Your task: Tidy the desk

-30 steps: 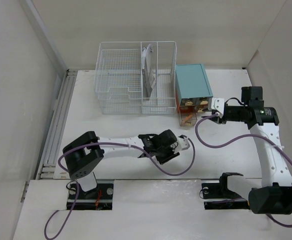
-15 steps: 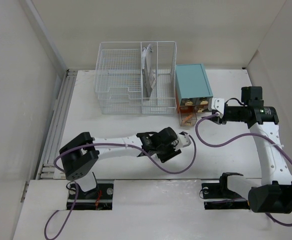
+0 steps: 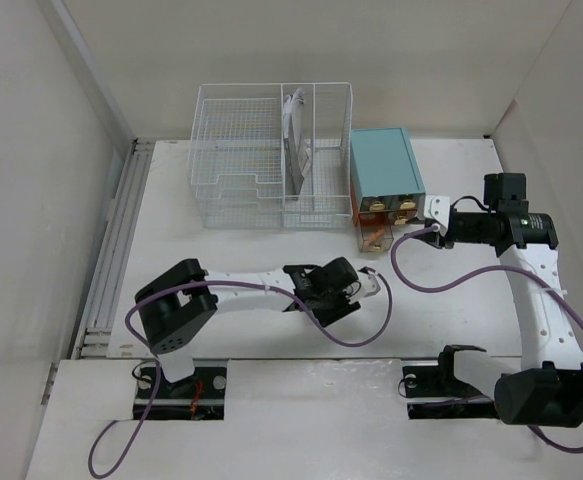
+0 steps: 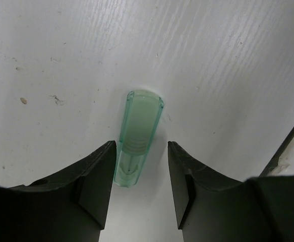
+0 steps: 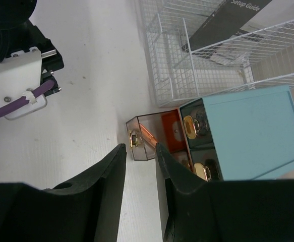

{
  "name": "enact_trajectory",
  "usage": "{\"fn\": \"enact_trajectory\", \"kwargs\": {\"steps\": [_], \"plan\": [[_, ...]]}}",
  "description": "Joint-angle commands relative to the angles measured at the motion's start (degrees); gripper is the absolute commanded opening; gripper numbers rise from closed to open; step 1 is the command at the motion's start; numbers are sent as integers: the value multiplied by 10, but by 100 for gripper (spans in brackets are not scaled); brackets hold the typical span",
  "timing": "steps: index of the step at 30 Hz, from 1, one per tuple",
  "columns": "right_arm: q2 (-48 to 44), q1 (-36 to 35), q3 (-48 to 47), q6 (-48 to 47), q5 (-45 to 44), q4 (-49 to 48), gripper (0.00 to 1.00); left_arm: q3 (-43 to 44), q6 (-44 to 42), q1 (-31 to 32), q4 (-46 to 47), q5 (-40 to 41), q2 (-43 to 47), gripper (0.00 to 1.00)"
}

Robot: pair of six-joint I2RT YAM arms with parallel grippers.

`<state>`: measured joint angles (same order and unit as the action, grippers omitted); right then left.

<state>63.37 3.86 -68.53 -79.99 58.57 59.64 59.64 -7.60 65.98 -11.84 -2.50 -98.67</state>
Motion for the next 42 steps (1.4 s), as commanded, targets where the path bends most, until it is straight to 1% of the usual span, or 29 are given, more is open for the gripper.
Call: {"fn": "enact_trajectory", "kwargs": {"steps": [1,9,11,13,14,16,19,22,25,26,29,30,32,33,34,36,37,39,40,42], "plan": [[-3,4,-9,-10,32,12,35,18,-1,-3,-10,-2,-7,43],[-3,10,-9,-21,32,22,35,18,-1,-3,-15,-14,-41,41],[-3,10,-9,-21,32,22,35,18,-1,-3,-15,-14,-41,36],[-3,16,-9,-27,32,28,35,18,-1,-3,-15,-19,-41,23],[-3,16,-9,-27,32,28,35,23,-1,-3,-15,-25,-41,15],[-3,16,-9,-32,37,28,35,23,-1,-3,-15,-31,-35,8],[-3,22,-9,-32,37,33,35,35,5,-3,-9,-31,-23,5],[-3,27,-9,-32,31,33,35,64,5,-16,4,-31,-10,5],[-8,41,-14,-32,31,33,35,107,10,-42,21,-31,-5,5],[-14,49,-14,-32,31,33,35,133,4,-47,27,-38,-5,5],[-19,70,-14,-32,31,28,35,183,-9,-71,27,-44,-28,5],[-19,77,-14,-32,31,28,35,218,-9,-76,27,-44,-37,5],[-19,91,-14,-20,31,22,35,253,-22,-92,27,-49,-70,5],[-19,106,-14,-12,31,22,35,291,-22,-92,27,-54,-81,5],[-25,113,-14,-12,31,16,35,310,-29,-100,20,-54,-106,3],[-26,120,-9,-7,31,16,35,343,-36,-109,14,-61,-126,3],[-32,121,-4,-7,31,16,35,374,-42,-116,14,-61,-145,2],[-32,127,-4,-1,31,10,35,407,-50,-122,2,-72,-166,2],[-37,134,-4,-1,37,10,35,446,-55,-128,-7,-79,-179,2],[-37,139,-4,-1,37,10,35,490,-69,-134,-39,-91,-220,2]]}}
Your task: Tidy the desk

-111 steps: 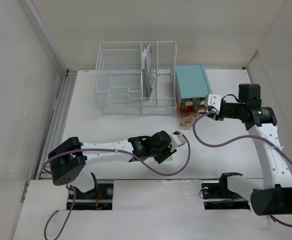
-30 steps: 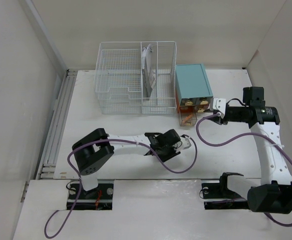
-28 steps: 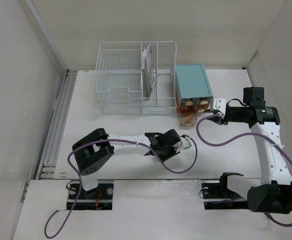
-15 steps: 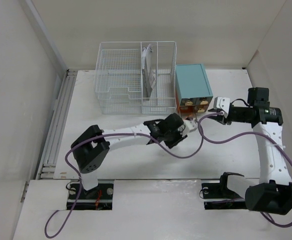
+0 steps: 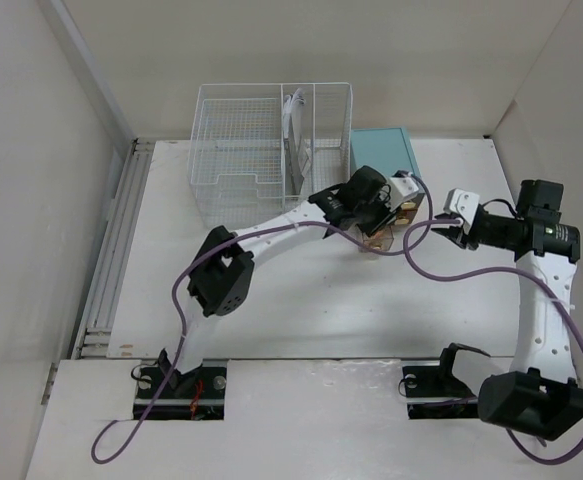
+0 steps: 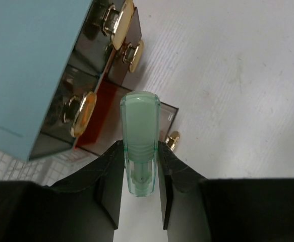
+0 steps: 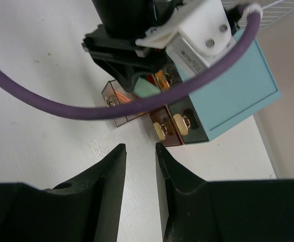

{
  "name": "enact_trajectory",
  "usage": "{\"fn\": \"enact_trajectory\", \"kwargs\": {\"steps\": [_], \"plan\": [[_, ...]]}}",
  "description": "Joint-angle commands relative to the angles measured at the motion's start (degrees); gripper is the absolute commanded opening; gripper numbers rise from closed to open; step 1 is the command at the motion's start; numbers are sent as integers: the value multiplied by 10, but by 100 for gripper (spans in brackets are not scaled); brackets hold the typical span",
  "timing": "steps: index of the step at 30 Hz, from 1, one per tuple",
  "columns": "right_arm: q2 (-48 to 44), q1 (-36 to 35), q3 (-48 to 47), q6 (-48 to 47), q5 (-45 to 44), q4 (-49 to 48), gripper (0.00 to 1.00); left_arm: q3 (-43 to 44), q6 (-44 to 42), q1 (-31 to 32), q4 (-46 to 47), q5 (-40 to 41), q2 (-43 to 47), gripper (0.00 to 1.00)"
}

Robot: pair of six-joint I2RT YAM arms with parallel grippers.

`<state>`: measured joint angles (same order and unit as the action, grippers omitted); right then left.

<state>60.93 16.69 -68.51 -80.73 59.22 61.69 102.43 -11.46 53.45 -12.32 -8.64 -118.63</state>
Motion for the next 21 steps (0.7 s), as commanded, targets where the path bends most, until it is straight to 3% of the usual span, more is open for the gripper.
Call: {"fn": "enact_trajectory", "kwargs": {"steps": [1,5,12,18,21], "plan": [[-12,11,-4,7,30,-10,35,82,-36,-9,-45,-30,-34,2],[-12,16,-4,7,30,-10,35,165,-48,-15,-65,-24,-81,2],[-18,26,1,7,30,-10,35,190,-48,-27,-83,-30,-112,9],[-13,26,1,7,35,-10,35,160,-48,-33,-83,-35,-107,33],[-12,26,1,7,35,-10,35,160,-48,-38,-83,-40,-107,41]]}}
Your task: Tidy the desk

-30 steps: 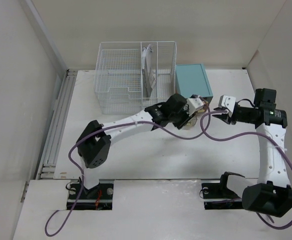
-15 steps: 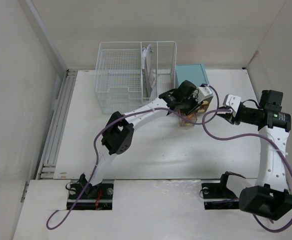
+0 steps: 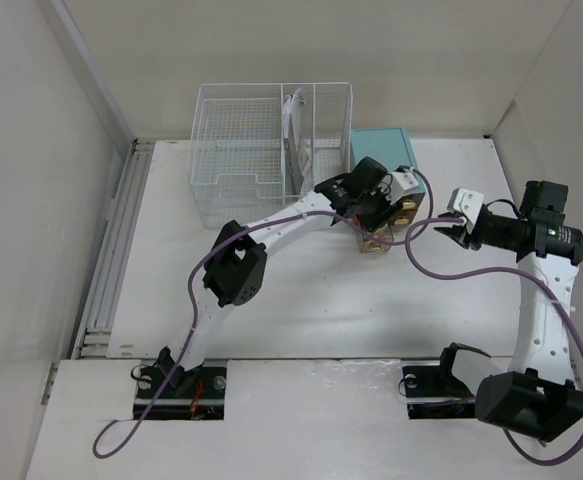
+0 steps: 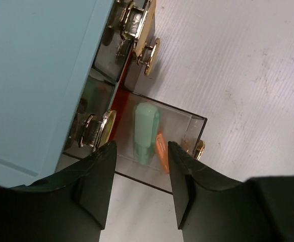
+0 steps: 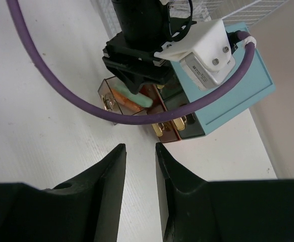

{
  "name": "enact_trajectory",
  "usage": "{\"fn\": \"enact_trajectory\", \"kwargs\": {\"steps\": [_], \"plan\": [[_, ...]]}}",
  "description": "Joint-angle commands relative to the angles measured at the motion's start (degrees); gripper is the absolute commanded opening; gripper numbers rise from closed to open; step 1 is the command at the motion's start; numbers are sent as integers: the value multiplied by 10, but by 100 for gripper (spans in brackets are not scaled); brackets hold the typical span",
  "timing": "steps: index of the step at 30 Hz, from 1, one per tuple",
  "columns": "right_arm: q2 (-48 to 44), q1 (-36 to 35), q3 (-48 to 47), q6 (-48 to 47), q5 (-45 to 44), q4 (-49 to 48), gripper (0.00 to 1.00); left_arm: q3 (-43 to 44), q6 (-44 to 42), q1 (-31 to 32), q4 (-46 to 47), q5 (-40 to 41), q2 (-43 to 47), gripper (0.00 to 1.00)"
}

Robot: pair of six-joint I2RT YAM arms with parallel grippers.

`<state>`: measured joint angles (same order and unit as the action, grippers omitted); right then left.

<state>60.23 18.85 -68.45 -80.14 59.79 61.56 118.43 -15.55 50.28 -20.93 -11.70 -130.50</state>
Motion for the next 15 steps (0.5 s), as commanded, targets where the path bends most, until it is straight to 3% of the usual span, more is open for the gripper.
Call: {"fn": "enact_trajectory", "kwargs": {"steps": [1,7,9,11,12,15], "plan": [[-5,5,1,1,30,-9,35,0,-7,-6,3,-10,12,43],[0,5,1,1,30,-9,35,0,-7,-12,8,-20,18,43],[0,10,1,1,30,-9,35,-7,0,-12,8,-20,28,33],[0,10,1,1,30,-9,35,-23,14,-12,22,-25,56,6],[0,10,1,1,30,-9,26,-44,20,-12,32,-25,68,0],[11,10,1,-13,30,17,0,-110,46,-5,76,-25,145,0]]}}
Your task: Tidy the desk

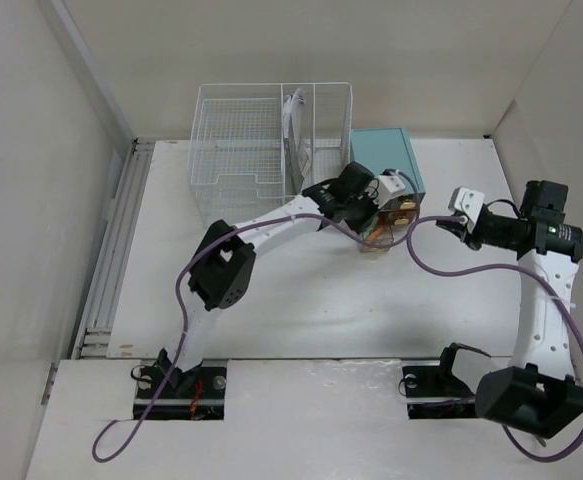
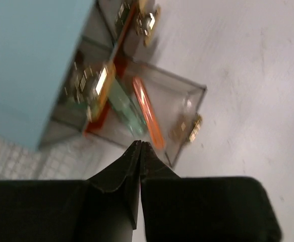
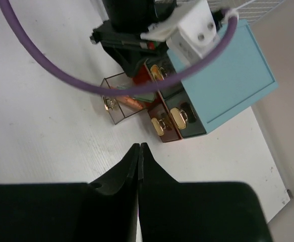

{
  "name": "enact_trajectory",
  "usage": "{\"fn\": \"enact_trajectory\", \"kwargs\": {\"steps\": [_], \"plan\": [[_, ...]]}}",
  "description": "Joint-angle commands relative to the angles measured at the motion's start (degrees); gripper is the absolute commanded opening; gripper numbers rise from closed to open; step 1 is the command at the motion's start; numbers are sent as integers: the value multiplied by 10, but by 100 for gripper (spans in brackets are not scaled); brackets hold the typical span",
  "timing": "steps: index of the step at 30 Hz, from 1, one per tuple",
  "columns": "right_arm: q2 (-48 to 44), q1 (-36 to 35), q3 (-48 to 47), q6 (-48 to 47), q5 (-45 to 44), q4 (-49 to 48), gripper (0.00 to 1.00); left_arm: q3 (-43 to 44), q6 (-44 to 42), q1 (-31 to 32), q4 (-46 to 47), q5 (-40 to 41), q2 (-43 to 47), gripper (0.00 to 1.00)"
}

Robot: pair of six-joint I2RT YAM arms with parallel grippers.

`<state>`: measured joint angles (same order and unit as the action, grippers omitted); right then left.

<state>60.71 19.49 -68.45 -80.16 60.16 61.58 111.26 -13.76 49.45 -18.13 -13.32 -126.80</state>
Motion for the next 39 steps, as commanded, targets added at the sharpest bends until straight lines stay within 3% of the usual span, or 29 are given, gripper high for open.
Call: {"fn": "enact_trajectory", "kwargs": {"steps": [1,5,8,17,23,31,39], "plan": [[14,4,1,-37,26,40,0,-106,36,4,69,-17,134,0],[56,4,12,-257,38,176,0,-284,86,14,198,-79,271,0],[70,4,20,-265,38,176,0,-388,114,25,265,-145,302,0],[63,4,12,-265,44,176,0,-384,181,25,364,-191,167,0],[63,4,12,-260,44,171,1,-358,196,30,396,-106,112,0],[63,4,12,-260,44,171,1,-333,189,30,430,75,75,0],[63,9,12,-260,44,176,1,-262,218,35,417,173,25,0]]}}
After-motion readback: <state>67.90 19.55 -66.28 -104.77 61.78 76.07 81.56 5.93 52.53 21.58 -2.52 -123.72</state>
